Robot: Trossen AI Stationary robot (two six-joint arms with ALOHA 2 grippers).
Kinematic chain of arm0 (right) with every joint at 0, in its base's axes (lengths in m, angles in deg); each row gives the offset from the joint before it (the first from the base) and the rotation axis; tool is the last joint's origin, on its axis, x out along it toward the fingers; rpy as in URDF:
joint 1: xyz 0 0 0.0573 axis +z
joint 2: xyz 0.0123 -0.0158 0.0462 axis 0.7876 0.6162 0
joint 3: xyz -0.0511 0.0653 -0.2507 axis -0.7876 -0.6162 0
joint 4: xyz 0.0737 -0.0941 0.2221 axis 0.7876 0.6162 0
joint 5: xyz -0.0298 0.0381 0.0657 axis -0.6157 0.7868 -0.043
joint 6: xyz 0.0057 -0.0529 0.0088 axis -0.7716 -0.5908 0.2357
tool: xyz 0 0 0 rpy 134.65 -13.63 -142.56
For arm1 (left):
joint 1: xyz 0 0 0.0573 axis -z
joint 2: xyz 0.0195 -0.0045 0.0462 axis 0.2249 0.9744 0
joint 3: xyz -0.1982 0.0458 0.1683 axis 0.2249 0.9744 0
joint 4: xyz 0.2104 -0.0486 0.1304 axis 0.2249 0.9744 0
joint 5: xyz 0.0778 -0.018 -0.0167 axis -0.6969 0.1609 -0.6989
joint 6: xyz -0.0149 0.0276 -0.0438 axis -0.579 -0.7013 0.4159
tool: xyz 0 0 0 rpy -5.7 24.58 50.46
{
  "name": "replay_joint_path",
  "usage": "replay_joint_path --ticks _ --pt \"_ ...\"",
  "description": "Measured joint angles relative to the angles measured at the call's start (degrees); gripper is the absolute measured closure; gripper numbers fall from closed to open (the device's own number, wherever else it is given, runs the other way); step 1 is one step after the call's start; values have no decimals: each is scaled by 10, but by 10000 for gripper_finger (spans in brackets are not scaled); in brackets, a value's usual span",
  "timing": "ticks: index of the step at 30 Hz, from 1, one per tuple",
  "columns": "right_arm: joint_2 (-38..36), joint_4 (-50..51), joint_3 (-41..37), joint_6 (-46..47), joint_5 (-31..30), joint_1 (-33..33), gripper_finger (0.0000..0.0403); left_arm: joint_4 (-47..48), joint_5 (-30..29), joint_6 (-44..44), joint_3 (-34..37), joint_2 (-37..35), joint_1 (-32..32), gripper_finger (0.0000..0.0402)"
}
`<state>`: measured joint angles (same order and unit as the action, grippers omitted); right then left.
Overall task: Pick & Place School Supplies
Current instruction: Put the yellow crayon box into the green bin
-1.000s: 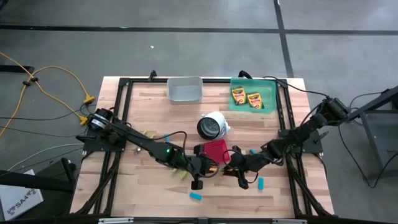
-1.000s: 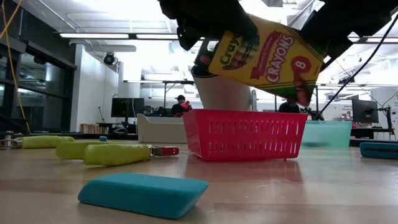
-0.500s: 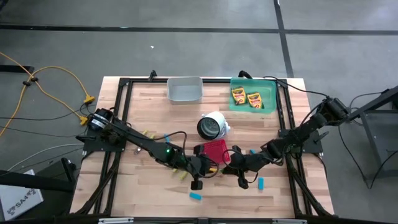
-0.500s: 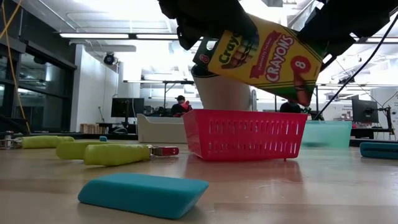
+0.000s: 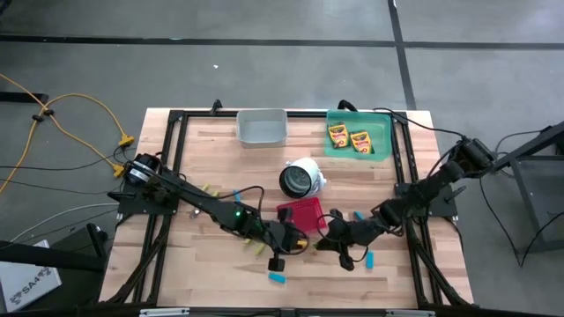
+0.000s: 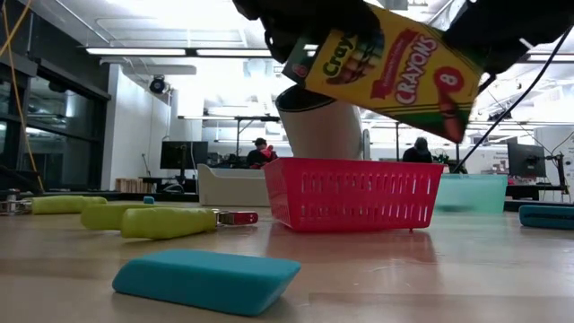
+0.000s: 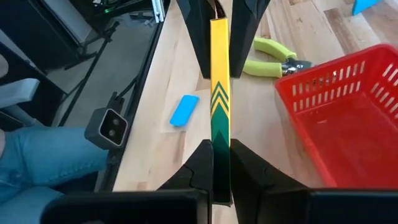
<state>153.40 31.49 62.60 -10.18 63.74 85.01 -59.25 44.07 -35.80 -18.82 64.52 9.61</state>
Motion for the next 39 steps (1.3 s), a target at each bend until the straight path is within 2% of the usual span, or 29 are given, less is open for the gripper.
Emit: replay_joint_path --ticks 10,17,22,31,39 --pt "0 7 0 40 -59 56 381 -3 36 0 0 0 0 288" --pt "-1 36 0 87 -110 91 381 -7 36 1 0 0 0 283" --pt "-22 81 0 130 -167 119 381 -8 35 1 0 -3 0 283" --pt "-109 184 0 164 -272 161 382 -7 30 -13 0 -22 5 283" --pt "-167 284 0 165 -396 136 382 -3 30 -12 0 -23 7 283"
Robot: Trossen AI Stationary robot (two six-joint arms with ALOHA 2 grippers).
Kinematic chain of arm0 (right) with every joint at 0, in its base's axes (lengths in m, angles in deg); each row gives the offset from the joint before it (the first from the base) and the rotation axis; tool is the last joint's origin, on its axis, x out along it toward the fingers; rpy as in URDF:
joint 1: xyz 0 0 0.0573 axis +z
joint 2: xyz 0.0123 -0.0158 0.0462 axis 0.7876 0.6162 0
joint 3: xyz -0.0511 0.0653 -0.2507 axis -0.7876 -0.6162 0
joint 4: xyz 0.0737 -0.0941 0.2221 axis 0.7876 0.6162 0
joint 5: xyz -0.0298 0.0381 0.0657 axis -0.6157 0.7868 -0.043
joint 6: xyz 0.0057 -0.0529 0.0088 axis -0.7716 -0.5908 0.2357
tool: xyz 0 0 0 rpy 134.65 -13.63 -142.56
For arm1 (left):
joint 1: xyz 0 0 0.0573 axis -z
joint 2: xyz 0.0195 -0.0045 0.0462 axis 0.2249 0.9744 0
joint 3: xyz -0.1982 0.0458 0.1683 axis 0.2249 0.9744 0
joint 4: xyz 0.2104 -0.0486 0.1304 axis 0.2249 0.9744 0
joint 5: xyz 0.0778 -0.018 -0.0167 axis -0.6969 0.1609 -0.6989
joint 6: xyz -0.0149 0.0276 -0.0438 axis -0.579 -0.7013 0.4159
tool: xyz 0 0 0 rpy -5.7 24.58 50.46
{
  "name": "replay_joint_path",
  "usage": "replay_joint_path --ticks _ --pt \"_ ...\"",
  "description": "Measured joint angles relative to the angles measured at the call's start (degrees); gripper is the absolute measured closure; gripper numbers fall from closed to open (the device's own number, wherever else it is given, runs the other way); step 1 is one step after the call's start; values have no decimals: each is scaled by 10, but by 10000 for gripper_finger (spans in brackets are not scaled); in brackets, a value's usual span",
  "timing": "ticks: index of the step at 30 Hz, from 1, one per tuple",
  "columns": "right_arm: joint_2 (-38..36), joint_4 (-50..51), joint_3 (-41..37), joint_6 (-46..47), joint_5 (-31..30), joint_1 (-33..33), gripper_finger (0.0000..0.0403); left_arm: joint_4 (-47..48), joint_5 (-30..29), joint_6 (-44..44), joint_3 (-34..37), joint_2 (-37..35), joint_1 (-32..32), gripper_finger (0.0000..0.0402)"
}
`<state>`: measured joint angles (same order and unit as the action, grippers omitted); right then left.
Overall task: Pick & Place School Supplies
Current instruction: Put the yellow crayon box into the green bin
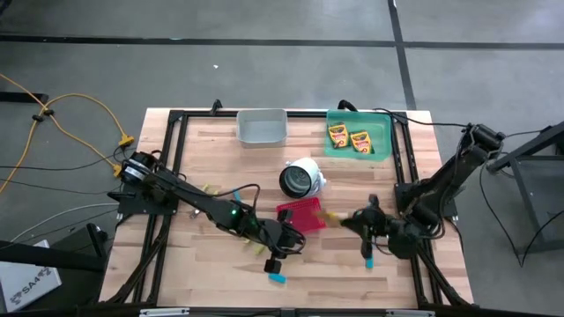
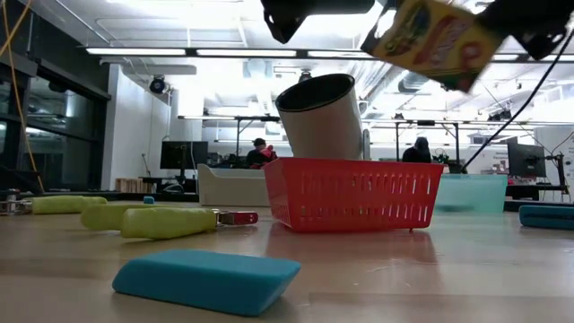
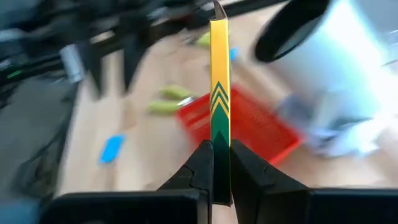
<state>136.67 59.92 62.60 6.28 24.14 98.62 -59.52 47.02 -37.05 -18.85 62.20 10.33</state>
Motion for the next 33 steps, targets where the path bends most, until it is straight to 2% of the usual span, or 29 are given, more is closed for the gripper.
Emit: replay_joint_path --ticks 6,14,23,33 --pt "-25 41 0 -2 -91 -65 382 3 0 0 0 0 8 283" --pt "-43 48 1 -53 -135 -154 382 20 0 -11 0 0 16 283" --pt "-45 82 0 -77 -111 -324 382 34 1 -11 0 0 16 283" --pt "-45 165 0 -77 -4 -520 382 56 1 -14 0 -2 16 283"
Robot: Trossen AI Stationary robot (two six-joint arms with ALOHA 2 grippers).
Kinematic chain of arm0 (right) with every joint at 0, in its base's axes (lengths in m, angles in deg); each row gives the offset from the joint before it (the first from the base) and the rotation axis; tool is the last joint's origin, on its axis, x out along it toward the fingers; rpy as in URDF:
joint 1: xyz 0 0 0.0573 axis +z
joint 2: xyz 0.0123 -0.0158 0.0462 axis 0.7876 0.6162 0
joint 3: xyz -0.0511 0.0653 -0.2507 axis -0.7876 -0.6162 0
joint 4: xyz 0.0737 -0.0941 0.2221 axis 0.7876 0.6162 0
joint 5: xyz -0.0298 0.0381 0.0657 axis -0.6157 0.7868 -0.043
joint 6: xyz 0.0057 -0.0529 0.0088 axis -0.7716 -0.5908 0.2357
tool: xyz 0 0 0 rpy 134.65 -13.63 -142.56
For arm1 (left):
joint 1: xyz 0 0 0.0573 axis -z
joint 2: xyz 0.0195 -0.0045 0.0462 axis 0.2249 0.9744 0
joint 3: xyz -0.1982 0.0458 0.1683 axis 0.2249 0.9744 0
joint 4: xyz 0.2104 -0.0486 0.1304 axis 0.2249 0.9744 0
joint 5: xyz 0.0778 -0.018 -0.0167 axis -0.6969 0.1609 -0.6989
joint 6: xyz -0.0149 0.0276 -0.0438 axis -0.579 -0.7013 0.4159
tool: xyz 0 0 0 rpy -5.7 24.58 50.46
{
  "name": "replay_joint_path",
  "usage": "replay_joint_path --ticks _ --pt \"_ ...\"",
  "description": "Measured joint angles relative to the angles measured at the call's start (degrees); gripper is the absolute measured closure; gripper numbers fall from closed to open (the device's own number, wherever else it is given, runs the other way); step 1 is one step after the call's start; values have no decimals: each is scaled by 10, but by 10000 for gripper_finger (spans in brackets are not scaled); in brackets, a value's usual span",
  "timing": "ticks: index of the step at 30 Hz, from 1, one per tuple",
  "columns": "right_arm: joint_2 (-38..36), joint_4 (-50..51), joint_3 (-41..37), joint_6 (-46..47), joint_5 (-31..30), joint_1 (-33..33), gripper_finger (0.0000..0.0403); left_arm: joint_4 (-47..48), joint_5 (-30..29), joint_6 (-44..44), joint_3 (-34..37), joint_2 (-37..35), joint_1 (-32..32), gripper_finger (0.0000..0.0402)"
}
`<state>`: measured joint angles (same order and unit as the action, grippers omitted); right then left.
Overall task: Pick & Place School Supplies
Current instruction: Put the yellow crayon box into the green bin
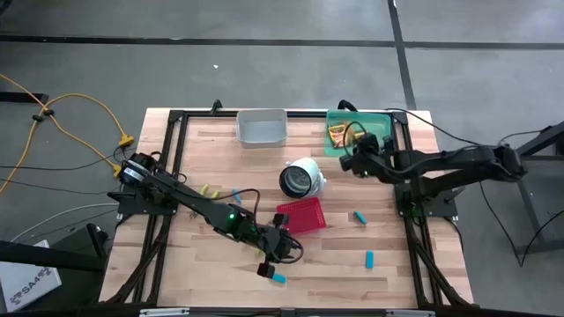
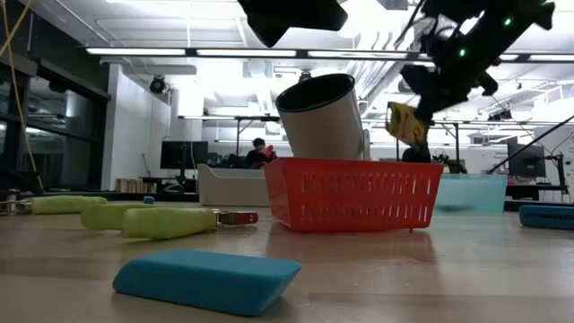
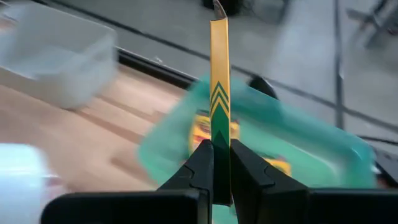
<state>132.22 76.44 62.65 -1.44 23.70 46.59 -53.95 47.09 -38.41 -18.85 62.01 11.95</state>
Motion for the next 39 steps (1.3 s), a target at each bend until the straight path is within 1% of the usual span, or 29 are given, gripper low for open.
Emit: replay_joint_path --ticks 4,8,12,15,22,26,30,32,36,39 --pt "0 32 0 0 29 -64 382 1 0 -2 0 -6 0 283" --pt "3 69 0 0 56 -109 382 1 0 -2 0 -10 0 283" --pt "31 104 0 2 65 -142 382 1 0 -2 0 -11 0 283" --pt "66 118 0 2 78 -166 382 1 0 -2 0 -11 0 283" --pt "141 118 -1 -4 89 -206 382 2 0 2 0 -11 0 283" --pt "169 118 -1 -9 99 -225 382 2 0 2 0 -11 0 283" --pt "179 114 -1 -21 125 -247 380 2 0 2 0 -11 1 283" --pt "179 108 -1 -30 132 -256 365 2 0 2 0 -11 2 283" --pt "175 100 -1 -33 143 -265 317 2 0 2 0 -11 7 283" --pt "176 91 -1 -34 151 -267 291 2 1 2 0 -11 12 283"
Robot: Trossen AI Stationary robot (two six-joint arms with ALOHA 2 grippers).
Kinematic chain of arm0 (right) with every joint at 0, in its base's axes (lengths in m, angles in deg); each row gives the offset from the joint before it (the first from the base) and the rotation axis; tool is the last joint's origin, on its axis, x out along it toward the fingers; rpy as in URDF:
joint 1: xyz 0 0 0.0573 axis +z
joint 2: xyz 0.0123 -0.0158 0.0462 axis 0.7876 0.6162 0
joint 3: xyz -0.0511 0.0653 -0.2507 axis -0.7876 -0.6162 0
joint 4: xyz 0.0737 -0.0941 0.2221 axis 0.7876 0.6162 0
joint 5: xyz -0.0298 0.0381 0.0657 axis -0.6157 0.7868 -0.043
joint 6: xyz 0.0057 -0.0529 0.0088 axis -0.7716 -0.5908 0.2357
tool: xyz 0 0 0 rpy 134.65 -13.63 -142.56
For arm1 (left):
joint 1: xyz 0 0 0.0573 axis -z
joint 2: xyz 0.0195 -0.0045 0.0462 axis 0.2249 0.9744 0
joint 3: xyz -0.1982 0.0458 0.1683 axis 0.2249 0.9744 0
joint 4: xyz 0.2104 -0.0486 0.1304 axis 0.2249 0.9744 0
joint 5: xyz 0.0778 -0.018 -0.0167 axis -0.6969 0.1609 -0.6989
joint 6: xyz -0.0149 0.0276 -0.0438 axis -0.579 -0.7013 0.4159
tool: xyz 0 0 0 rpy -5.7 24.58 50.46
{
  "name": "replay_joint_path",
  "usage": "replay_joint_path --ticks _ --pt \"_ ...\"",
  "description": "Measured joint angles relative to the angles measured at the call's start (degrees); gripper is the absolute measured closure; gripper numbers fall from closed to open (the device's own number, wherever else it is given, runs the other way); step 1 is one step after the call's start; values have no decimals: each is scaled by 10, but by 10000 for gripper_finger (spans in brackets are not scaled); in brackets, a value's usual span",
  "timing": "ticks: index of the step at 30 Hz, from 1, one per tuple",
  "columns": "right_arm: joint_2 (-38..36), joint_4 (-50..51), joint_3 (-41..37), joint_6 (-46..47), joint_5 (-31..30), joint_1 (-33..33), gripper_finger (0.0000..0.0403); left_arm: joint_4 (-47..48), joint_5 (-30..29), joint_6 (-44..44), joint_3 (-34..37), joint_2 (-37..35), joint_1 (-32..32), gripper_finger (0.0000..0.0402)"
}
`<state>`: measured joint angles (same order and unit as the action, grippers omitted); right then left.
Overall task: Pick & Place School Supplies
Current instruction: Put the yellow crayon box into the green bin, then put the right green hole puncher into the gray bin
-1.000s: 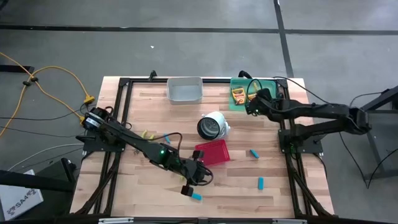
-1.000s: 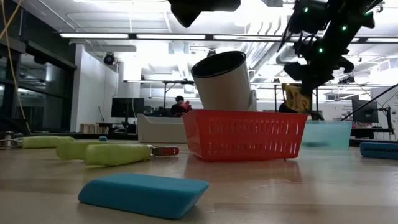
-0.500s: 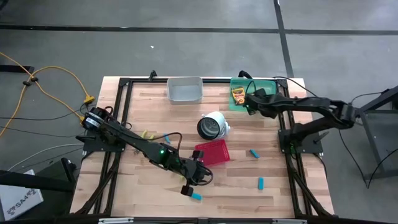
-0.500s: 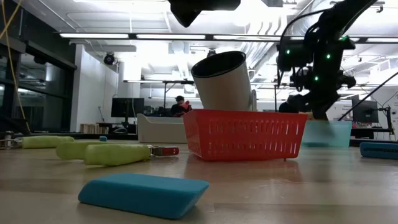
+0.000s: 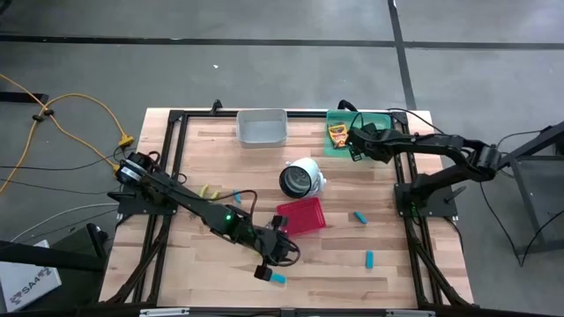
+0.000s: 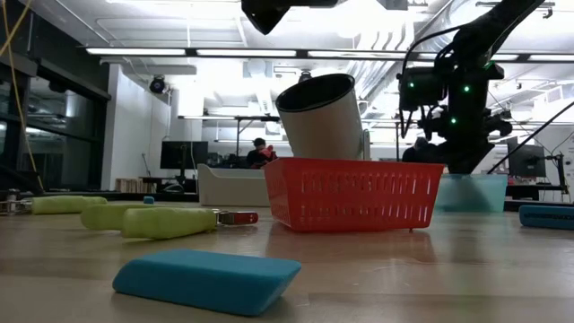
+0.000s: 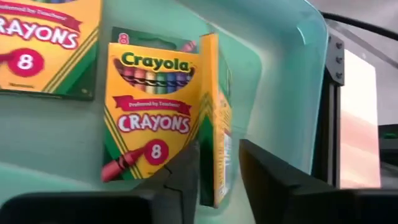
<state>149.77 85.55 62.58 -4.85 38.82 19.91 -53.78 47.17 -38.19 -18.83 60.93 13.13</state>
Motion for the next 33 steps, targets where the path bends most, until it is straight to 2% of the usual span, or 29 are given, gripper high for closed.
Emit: replay_joint_path --ticks 6,18,27,33 --pt "0 -26 0 -1 3 0 272 0 0 0 0 0 1 283" --pt "-10 -102 0 -50 21 1 280 0 0 2 0 0 1 283" --pt "-117 -108 0 -72 39 31 280 5 -5 -20 0 -16 0 285" --pt "-193 -107 0 -75 110 66 280 42 -5 -21 0 -48 0 289"
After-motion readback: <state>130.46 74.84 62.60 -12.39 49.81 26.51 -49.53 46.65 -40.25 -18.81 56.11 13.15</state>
